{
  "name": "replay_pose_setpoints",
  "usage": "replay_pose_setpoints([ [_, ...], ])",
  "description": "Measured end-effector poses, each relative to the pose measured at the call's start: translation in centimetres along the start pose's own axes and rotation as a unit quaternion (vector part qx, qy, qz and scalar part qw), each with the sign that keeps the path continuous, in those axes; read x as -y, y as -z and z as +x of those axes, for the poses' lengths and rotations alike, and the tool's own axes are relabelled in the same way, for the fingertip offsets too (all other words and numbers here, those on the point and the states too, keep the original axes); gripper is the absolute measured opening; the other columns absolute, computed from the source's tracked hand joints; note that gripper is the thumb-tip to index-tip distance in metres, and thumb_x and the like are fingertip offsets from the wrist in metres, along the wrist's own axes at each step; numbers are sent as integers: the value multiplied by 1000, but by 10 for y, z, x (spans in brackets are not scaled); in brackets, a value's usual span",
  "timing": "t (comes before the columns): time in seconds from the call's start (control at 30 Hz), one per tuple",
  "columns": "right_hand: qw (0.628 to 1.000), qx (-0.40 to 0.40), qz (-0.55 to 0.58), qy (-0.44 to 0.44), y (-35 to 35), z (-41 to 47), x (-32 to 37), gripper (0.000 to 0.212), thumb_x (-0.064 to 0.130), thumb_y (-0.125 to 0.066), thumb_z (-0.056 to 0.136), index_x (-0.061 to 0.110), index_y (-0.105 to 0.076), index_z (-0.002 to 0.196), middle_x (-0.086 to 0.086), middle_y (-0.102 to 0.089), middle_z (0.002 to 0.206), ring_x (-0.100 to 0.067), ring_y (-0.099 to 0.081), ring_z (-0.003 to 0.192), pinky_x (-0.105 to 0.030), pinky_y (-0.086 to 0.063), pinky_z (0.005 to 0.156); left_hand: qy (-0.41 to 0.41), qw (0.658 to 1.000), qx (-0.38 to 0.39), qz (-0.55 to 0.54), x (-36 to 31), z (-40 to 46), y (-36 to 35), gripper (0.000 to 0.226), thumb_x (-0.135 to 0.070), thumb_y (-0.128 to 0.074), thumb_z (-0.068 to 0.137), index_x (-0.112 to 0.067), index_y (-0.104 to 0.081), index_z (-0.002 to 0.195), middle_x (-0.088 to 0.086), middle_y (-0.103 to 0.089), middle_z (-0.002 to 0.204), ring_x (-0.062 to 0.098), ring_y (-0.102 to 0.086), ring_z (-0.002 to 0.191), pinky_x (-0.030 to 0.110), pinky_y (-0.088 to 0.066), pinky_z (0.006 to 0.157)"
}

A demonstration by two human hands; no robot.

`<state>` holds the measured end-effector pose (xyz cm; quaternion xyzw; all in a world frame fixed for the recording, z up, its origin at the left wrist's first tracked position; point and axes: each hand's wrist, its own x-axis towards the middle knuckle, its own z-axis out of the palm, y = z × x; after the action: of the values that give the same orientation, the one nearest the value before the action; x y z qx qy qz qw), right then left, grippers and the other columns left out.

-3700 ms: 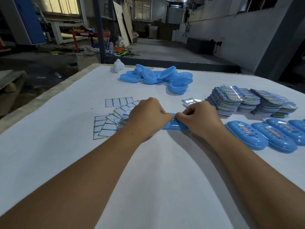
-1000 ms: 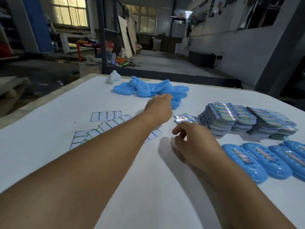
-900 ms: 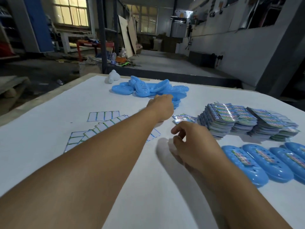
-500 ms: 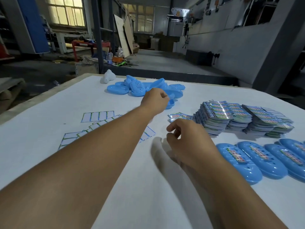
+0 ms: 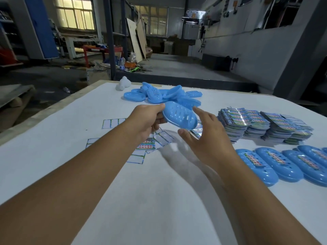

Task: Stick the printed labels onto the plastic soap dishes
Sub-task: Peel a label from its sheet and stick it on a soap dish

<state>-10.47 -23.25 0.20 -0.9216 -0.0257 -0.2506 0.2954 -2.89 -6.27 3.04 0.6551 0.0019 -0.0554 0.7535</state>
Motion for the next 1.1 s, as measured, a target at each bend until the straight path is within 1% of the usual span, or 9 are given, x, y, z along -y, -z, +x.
replay_pose_setpoints([
  [0.17,996,42,68,48,0,-4,1,57,49,-72,87,40,-53,140,14,-59,133,-7,-54,117,-32,-46,102,69,995,21,-68,8,-33,23,13,-23,-60,98,-13,-69,97,-3,-71,64,7,-70,59,16,-39,39],
  [0.3,994,82,50,48,-2,-5,-2,51,58,-68,85,41,-56,131,20,-63,121,-3,-56,109,-29,-47,90,19,996,-23,82,10,-41,36,22,-28,-59,97,-12,-71,89,-5,-71,62,8,-69,59,18,-45,47],
  [0.33,994,90,47,42,-3,-5,-4,50,57,-69,86,41,-57,131,20,-63,120,-5,-56,108,-29,-46,90,-24,980,-56,190,11,-39,40,25,-33,-59,96,-15,-73,87,-5,-74,70,11,-70,65,21,-47,53],
  [0.4,994,101,32,32,-2,-5,-9,48,54,-70,86,39,-58,130,17,-63,121,-9,-57,111,-30,-46,93,-120,881,-137,436,16,-34,49,25,-42,-59,94,-21,-72,88,-6,-73,87,16,-67,80,26,-47,63],
  [0.47,993,113,11,26,-1,-5,-13,48,52,-71,86,37,-58,131,13,-62,128,-13,-57,117,-33,-45,99,-134,803,-158,559,18,-34,55,30,-51,-63,88,-26,-68,103,-5,-67,104,18,-61,92,29,-46,72],
  [0.63,990,139,-24,15,-3,-6,-16,52,53,-71,84,38,-56,132,15,-62,124,-12,-58,110,-27,-43,90,-81,812,-78,573,29,-36,60,70,-69,-76,65,-30,-57,121,-6,-61,119,16,-58,105,32,-49,79],
  [0.8,988,148,-40,12,-6,-6,-15,55,55,-72,82,39,-56,132,18,-61,121,-7,-53,101,-24,-39,84,-36,858,-59,509,19,-32,61,71,-49,-89,65,-31,-53,124,-3,-60,124,15,-59,102,29,-48,78],
  [0.93,988,148,-46,13,-8,-5,-15,55,56,-72,82,40,-56,132,19,-59,116,-7,-53,98,-24,-38,82,-25,900,-58,431,19,-31,63,67,-33,-93,65,-32,-50,117,-2,-59,121,4,-57,84,15,-41,50],
  [1.1,987,151,-48,13,-8,-5,-15,55,58,-71,81,41,-55,131,19,-58,112,-8,-53,95,-25,-39,81,-33,894,-39,446,18,-28,64,69,-32,-90,70,-35,-50,126,-8,-55,119,-1,-55,81,16,-37,51],
])
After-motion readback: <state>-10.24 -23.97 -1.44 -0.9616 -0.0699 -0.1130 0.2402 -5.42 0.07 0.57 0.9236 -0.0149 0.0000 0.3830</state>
